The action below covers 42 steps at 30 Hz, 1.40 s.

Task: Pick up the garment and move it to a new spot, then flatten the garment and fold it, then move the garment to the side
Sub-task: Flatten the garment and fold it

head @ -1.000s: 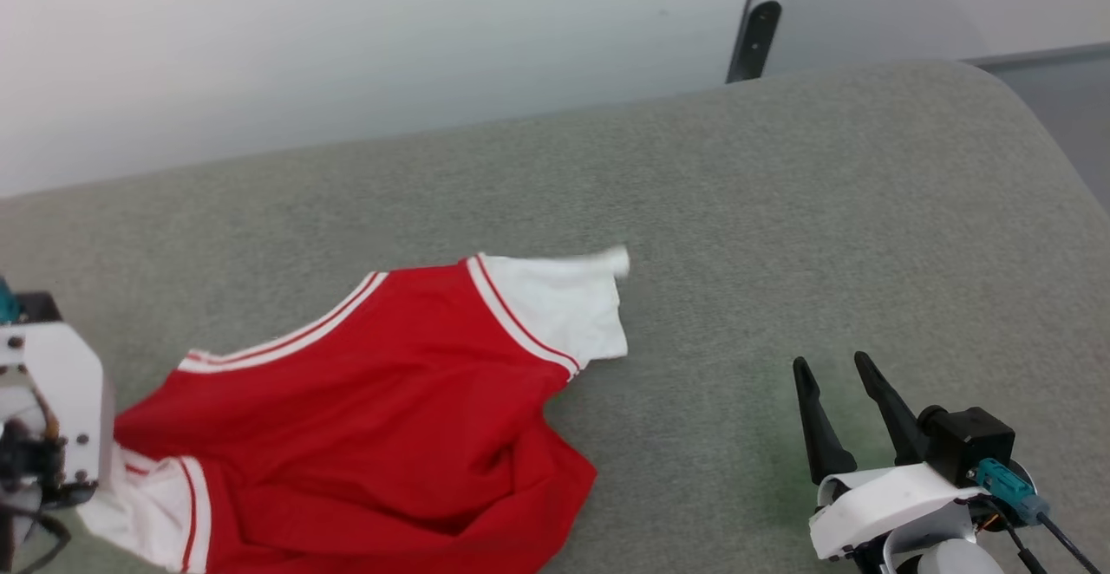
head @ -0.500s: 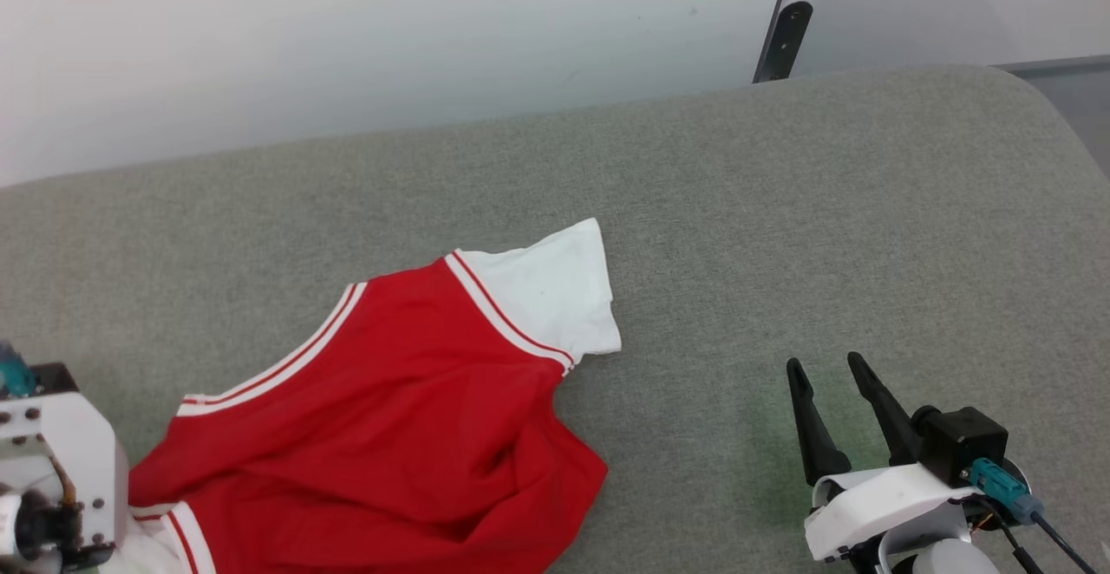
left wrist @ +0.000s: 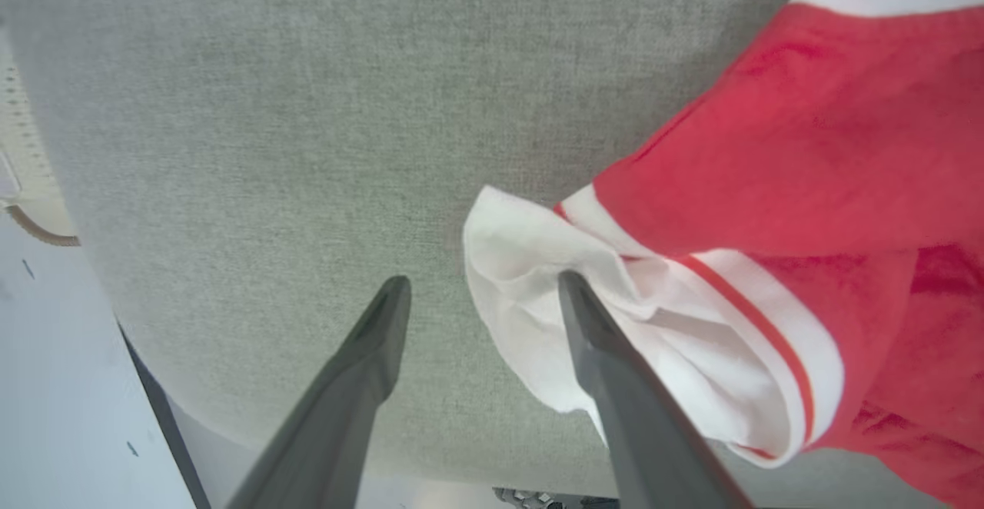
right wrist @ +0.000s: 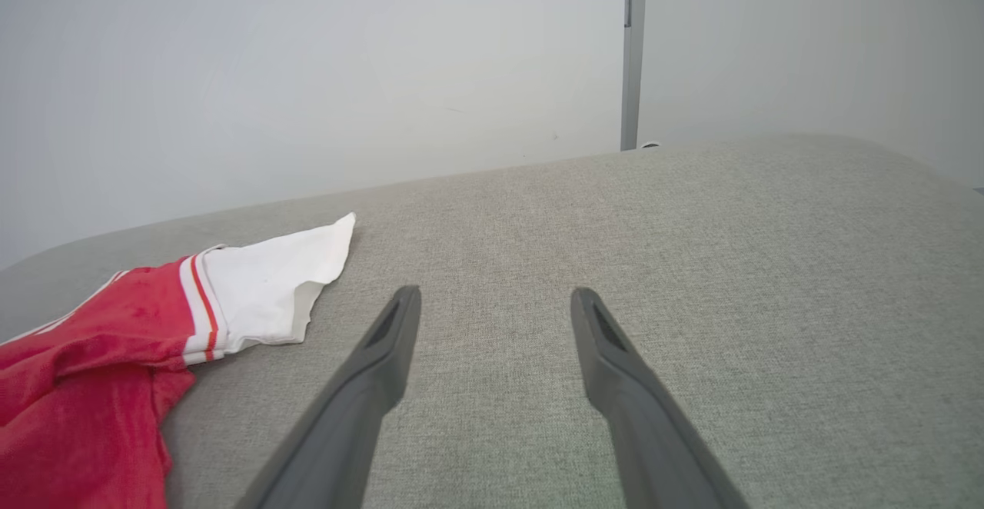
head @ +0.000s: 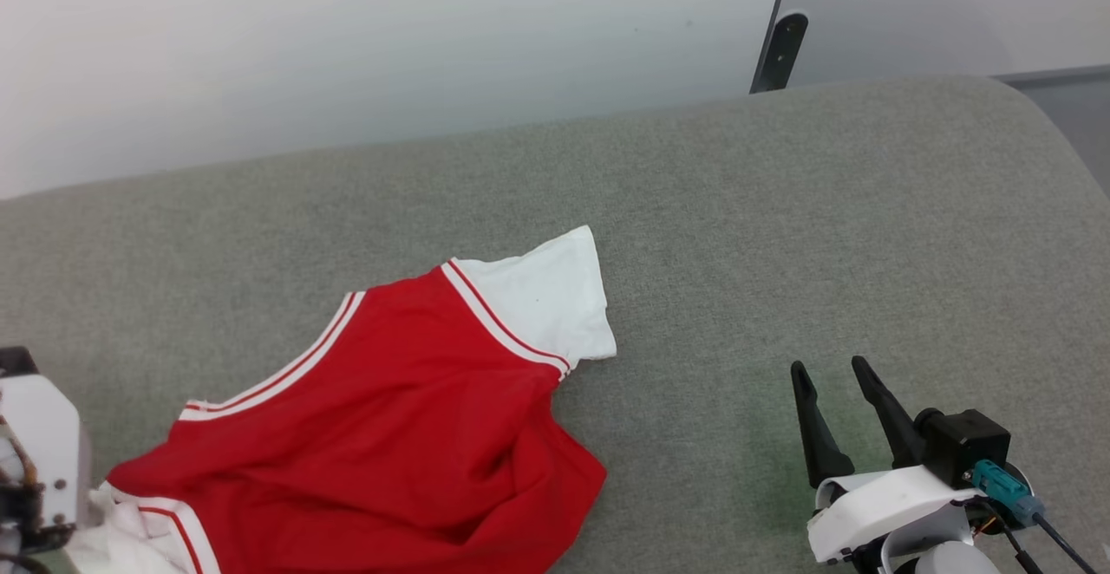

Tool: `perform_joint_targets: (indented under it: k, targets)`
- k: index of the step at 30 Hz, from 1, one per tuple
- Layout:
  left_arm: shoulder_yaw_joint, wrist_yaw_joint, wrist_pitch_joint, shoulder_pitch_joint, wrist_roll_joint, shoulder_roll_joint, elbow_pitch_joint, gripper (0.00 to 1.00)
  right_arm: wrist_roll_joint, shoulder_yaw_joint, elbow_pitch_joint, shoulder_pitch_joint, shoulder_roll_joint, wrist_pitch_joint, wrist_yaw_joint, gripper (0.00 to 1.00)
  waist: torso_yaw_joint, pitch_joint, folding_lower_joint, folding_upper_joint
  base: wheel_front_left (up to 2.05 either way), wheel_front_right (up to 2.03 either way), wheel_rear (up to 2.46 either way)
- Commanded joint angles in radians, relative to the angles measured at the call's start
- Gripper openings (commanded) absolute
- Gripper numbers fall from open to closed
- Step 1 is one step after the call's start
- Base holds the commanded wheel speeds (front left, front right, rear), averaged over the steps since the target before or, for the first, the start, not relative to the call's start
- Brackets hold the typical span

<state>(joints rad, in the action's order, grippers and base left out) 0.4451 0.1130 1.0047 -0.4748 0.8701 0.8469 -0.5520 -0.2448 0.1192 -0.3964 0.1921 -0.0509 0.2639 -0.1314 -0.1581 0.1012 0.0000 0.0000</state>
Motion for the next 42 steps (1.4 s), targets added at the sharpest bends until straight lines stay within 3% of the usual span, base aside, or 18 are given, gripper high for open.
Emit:
perform_joint_targets:
  k: [1,8,16,30,42]
  targets:
    - [-0.001,-0.004,0.005,-0.012,-0.001,0.005,0.005,1.0,-0.004,0.0,-0.002,-0.008,0.001,0.001,0.002,1.0,0.003,-0.006,0.0,0.0,0.0,0.0,0.0]
    - [-0.008,-0.011,0.011,-0.006,0.007,0.034,0.054,1.0,-0.007,0.003,-0.01,-0.012,0.001,0.001,0.002,1.0,0.009,-0.039,0.0,0.0,0.0,0.0,0.0]
    - [-0.038,-0.023,-0.114,0.06,0.012,0.042,0.13,1.0,0.007,0.003,-0.022,-0.023,0.0,0.001,0.002,1.0,0.018,-0.092,0.0,0.0,0.0,0.0,0.0]
    - [-0.112,-0.036,-0.513,0.21,0.016,-0.077,0.321,1.0,0.011,0.023,-0.013,-0.05,-0.019,0.001,0.002,1.0,0.024,-0.167,0.0,0.0,0.0,0.0,0.0]
    - [-0.154,-0.053,-0.791,0.326,0.016,-0.181,0.356,1.0,0.004,0.039,-0.025,-0.058,-0.033,0.001,0.002,1.0,0.031,-0.219,0.0,0.0,0.0,0.0,0.0]
